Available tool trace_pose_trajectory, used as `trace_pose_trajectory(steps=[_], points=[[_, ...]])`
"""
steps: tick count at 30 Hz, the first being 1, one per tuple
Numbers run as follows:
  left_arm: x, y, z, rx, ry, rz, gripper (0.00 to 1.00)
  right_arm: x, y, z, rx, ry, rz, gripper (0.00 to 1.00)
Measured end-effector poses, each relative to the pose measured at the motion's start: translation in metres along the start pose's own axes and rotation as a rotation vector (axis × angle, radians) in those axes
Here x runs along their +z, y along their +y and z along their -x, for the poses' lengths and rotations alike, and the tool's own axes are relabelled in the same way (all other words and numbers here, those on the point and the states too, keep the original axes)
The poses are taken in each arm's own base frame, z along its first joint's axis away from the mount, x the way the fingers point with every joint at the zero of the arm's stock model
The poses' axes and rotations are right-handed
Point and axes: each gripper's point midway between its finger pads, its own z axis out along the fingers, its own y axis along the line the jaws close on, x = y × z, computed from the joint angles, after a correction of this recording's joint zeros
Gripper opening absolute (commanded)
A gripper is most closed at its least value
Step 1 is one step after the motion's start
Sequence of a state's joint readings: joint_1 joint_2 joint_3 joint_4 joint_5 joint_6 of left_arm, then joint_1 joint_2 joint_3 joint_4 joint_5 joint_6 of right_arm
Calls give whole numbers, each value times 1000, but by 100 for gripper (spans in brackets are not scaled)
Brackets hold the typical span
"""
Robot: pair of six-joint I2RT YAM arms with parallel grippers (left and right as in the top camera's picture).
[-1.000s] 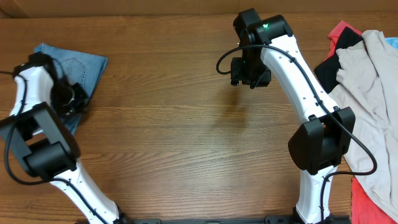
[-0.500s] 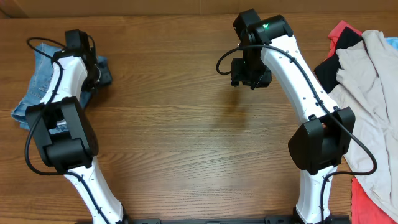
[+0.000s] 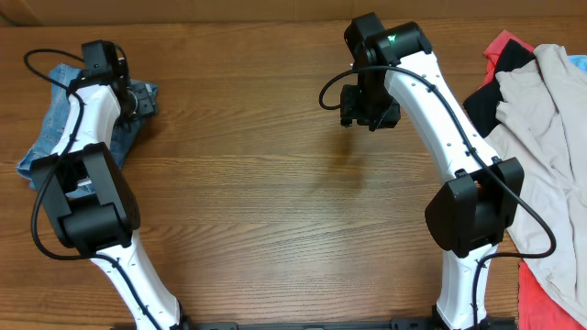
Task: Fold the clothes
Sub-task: 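Lower the jeans at the left edge and open the left gripper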
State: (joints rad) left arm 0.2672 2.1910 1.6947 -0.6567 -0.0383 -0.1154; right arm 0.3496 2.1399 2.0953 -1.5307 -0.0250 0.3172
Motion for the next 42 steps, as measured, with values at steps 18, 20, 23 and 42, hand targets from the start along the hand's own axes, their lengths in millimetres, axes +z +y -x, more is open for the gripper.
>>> trace_pose_trajectory(steps=[18, 20, 23, 42], points=[[15, 32, -2, -31, 28, -23, 95, 0, 2, 6, -1, -22, 10, 57], [10, 30, 1, -25, 31, -30, 98, 0, 4, 10, -2, -40, 16, 59], [-1, 30, 11, -10, 24, -30, 100, -1, 7, 18, -6, -73, 30, 61], [-196, -82, -3, 214, -63, -184, 100, -29, -19, 103, 50, -346, 205, 100]])
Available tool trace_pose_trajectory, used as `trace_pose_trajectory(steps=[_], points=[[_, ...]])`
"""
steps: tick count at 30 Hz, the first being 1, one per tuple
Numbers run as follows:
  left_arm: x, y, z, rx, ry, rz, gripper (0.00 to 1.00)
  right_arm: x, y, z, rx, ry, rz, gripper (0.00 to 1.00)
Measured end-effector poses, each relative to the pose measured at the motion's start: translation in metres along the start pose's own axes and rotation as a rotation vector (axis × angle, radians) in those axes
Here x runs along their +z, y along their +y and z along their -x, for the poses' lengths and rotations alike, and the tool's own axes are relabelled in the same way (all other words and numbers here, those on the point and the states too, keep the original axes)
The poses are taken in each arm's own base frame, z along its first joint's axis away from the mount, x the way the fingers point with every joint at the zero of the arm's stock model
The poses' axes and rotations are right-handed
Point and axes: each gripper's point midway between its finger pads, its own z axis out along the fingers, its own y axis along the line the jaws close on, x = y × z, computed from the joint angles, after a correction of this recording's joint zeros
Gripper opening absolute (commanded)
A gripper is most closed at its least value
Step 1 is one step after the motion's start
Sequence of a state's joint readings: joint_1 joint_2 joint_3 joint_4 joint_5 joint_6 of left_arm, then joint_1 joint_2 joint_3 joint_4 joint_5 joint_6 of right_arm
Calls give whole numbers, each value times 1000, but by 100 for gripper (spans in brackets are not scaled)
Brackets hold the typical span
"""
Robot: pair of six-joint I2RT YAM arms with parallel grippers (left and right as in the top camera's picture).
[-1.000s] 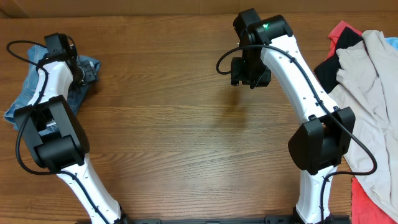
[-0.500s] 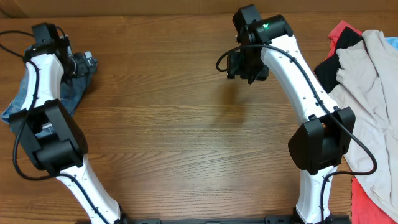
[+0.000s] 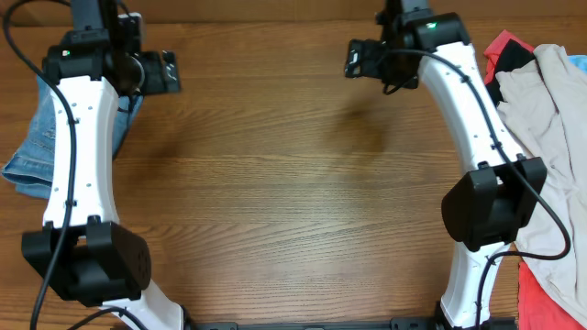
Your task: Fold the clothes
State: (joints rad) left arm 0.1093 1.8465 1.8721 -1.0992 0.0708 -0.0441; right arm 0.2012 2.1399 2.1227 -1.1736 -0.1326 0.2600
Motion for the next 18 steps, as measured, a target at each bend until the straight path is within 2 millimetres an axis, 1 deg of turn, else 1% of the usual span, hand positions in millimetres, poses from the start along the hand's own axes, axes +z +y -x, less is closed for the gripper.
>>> trace_pose_trajectory(steps=[2, 3, 5, 7, 10, 11, 14, 16, 18], points=[[-6, -7, -20, 6, 75, -16, 98, -2, -10, 0, 6, 12, -7, 100], [-8, -8, -34, 3, 132, -18, 96, -3, -15, -4, 11, 31, -12, 100], [-11, -8, -53, -5, 210, -23, 93, -4, -20, -12, 17, 66, -23, 100], [-13, -8, -65, -12, 260, -26, 93, -6, -21, -19, 19, 93, -27, 100], [-16, -10, -72, -16, 292, -33, 93, -16, -21, -27, 22, 115, -31, 100], [-17, -10, -75, -18, 303, -37, 91, -20, -21, -28, 25, 118, -31, 100], [-24, -12, -84, -22, 333, -44, 88, -46, -19, -37, 41, 121, -36, 100], [-31, -13, -82, -20, 310, -51, 86, -65, -17, -40, 55, 104, -36, 100], [-43, -14, -78, -16, 267, -54, 86, -83, -16, -42, 56, 77, -47, 100]])
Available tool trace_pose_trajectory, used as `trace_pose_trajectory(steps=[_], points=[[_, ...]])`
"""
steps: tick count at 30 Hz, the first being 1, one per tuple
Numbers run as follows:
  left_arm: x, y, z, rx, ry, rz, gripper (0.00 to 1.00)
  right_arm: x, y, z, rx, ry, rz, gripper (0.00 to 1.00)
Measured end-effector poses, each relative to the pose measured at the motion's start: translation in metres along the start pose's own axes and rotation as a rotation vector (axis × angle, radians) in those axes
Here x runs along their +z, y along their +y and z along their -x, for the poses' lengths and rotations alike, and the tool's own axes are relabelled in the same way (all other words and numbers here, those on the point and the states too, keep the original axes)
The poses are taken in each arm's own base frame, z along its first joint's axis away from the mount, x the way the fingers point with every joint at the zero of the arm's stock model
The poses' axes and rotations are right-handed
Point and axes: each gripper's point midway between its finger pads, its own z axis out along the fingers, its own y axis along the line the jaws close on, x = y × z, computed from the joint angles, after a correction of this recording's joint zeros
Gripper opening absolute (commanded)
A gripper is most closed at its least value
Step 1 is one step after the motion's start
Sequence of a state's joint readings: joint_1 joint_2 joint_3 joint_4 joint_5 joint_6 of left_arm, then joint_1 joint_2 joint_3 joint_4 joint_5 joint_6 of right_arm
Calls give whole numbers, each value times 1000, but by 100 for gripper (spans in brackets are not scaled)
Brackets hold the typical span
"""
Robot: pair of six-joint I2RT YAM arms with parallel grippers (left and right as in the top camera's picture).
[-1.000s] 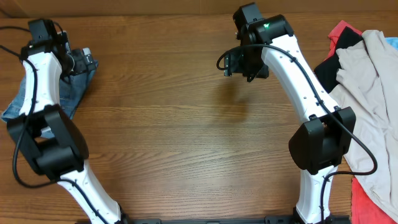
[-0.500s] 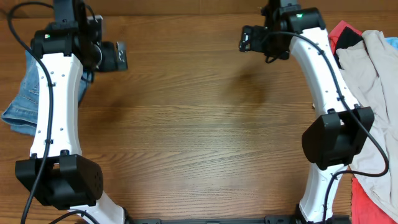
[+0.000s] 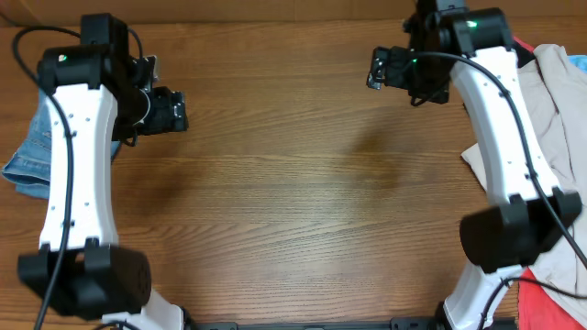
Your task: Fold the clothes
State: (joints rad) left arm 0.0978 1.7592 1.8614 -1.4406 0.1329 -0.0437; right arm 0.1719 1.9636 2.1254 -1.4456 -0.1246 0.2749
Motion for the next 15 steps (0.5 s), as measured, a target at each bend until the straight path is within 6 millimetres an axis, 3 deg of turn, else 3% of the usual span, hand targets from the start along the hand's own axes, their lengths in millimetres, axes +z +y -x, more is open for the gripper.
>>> trace_pose_trajectory(steps=[6, 9, 12, 15], points=[[-47, -7, -12, 29, -186, -15, 92, -35, 18, -11, -45, -86, -32, 100], [-65, -9, -30, 60, -286, -21, 99, -46, 34, -29, -79, -108, -41, 100], [-72, -9, -57, 73, -347, -24, 100, -58, 46, -46, -111, -129, -27, 100], [-77, -9, -84, 81, -402, -25, 100, -70, 44, -60, -108, -156, -16, 100]])
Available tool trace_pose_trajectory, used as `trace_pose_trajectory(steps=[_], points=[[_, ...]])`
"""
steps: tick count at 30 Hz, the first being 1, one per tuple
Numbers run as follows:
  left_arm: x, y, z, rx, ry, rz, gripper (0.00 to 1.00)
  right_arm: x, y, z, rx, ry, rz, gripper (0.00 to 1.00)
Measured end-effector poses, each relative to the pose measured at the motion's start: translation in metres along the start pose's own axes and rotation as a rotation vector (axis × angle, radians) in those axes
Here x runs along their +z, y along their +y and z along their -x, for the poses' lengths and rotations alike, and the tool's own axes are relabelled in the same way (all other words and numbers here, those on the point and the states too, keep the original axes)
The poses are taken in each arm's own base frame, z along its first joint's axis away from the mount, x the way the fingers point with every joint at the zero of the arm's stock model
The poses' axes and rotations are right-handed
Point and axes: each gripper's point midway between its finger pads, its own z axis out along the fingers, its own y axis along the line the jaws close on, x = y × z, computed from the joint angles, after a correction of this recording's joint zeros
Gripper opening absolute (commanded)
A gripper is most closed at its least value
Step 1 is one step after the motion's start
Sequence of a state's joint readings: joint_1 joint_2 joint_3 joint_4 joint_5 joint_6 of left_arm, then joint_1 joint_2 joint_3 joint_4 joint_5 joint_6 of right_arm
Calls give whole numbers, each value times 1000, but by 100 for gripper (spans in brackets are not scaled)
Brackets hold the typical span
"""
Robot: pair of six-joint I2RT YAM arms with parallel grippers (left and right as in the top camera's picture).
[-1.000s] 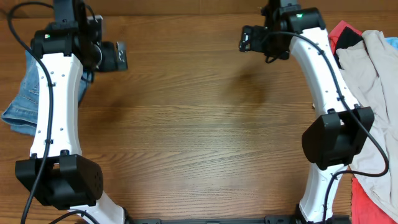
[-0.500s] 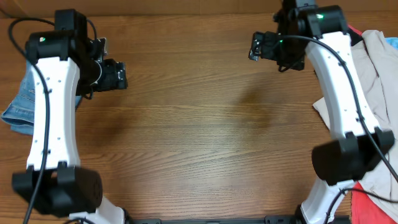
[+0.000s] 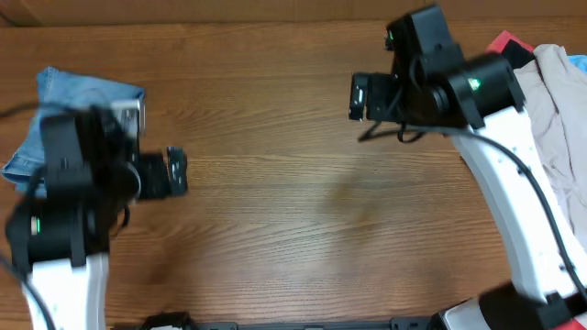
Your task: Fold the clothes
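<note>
A folded piece of blue denim [image 3: 78, 115] lies at the table's far left. My left gripper [image 3: 179, 174] hovers to the right of it, over bare wood. It is blurred, its fingers look apart and nothing is between them. My right gripper [image 3: 359, 97] hangs over the table's upper middle, also open and empty. To its right, at the table's edge, is a pile of clothes with a beige garment [image 3: 555, 110] on top. A red piece [image 3: 504, 41] shows under the pile.
The wooden table [image 3: 293, 220] lies between the two arms. My right arm's white links [image 3: 514, 183] run down in front of the clothes pile. A bit of blue cloth [image 3: 580, 62] peeks out at the far right edge.
My left arm has drawn back toward the near edge, its gripper now lower and clear of the denim. The right gripper has shifted slightly left and down. The denim is now fully uncovered.
First my left gripper was down on the denim at the far left, with the right one over the table's middle. Then both were lifted near the far edge, empty. The left gripper now sits off to the right of the denim, which stays folded in place.
</note>
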State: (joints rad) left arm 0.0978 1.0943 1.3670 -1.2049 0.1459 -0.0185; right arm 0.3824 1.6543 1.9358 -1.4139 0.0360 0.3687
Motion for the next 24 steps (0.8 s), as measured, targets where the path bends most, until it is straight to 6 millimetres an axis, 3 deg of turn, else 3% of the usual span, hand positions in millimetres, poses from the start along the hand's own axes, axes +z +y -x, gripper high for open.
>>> trace_pose_trajectory(steps=[3, 8, 15, 18, 24], points=[[-11, -1, -14, 11, -73, -1, 100, -8, -6, -10, 8, -46, 10, 100], [-29, -2, -41, 23, -165, 6, 100, -19, -24, -48, 18, -108, 36, 100], [-28, -1, -46, 25, -176, 8, 100, -32, -57, -113, 33, -187, 70, 100], [-25, -1, -47, 23, -164, 8, 100, -47, -69, -138, 46, -229, 90, 100], [-25, -1, -47, 23, -164, 9, 100, -75, -76, -151, 53, -311, 132, 100]])
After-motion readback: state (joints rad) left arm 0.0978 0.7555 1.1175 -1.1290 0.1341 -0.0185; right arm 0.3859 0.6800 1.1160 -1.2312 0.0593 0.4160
